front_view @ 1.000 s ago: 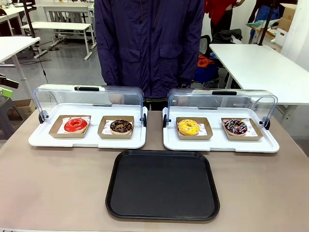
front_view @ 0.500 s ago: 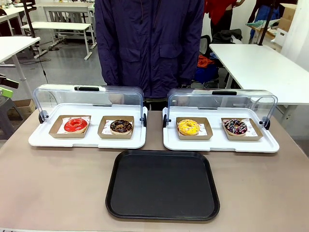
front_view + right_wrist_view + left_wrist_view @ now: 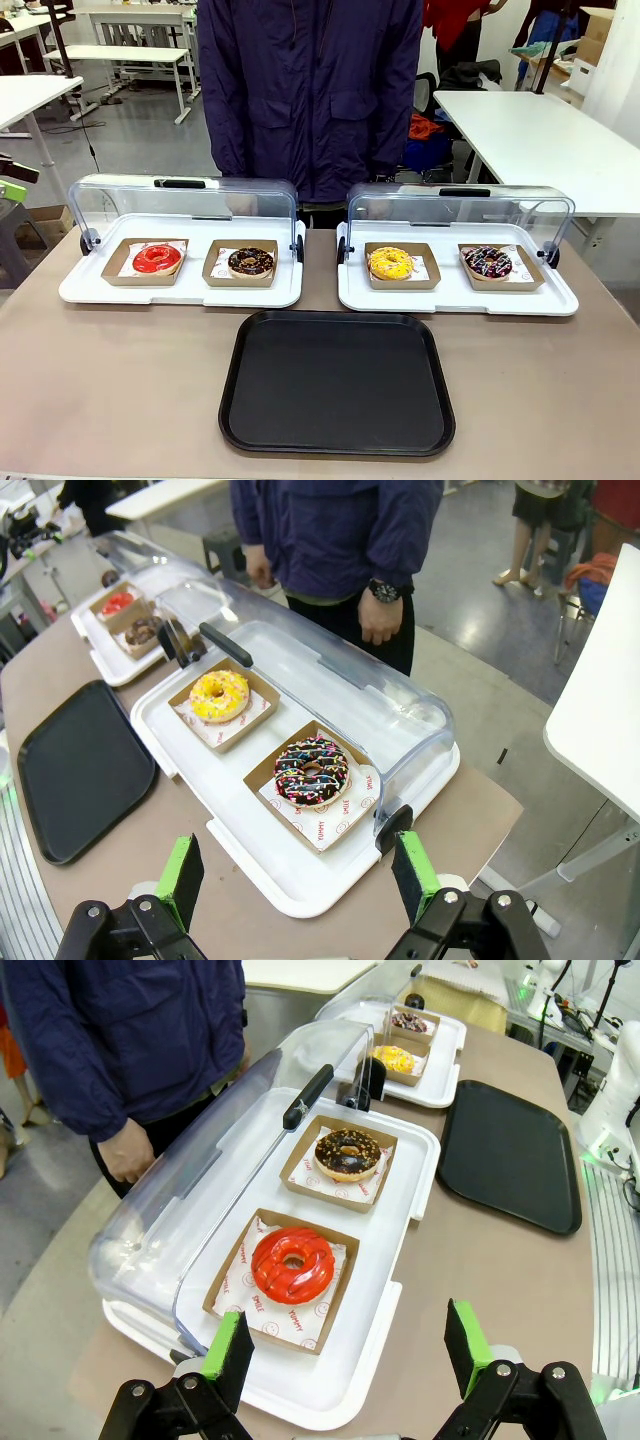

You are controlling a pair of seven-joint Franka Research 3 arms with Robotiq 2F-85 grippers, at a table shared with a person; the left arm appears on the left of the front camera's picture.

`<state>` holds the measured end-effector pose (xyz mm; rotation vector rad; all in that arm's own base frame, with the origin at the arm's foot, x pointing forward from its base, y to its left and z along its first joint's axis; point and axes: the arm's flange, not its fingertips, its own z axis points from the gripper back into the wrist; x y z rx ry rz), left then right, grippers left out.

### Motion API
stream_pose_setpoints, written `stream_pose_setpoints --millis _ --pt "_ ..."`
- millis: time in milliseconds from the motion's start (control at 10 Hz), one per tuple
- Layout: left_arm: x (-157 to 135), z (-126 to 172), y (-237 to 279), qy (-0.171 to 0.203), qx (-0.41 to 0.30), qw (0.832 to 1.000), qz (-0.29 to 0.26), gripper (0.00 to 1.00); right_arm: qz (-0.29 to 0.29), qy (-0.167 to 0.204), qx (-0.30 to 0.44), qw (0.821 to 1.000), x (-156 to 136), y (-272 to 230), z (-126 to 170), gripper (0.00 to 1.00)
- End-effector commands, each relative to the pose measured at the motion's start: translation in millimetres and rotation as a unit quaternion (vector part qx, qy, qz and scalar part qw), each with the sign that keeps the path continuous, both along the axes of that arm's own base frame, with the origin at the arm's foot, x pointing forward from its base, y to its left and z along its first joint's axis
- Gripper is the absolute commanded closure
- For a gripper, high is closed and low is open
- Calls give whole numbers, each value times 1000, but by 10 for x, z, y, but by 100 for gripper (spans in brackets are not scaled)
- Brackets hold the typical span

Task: Move the first donut from the left to the tray.
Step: Pick up the Paper togo box containing the Donut indicated by the person and place it on the Handle tray.

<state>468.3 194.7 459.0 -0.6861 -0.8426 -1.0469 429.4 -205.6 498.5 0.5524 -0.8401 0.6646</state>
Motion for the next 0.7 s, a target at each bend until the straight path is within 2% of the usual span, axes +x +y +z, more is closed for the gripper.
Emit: stream_pose_setpoints --millis 0,600 --pt "-18 32 -16 -3 -1 1000 -1 0 3 -16 5 1000 3 22 -11 0" --pt "-18 32 -16 -3 -1 1000 -1 0 3 -16 5 1000 3 22 -11 0"
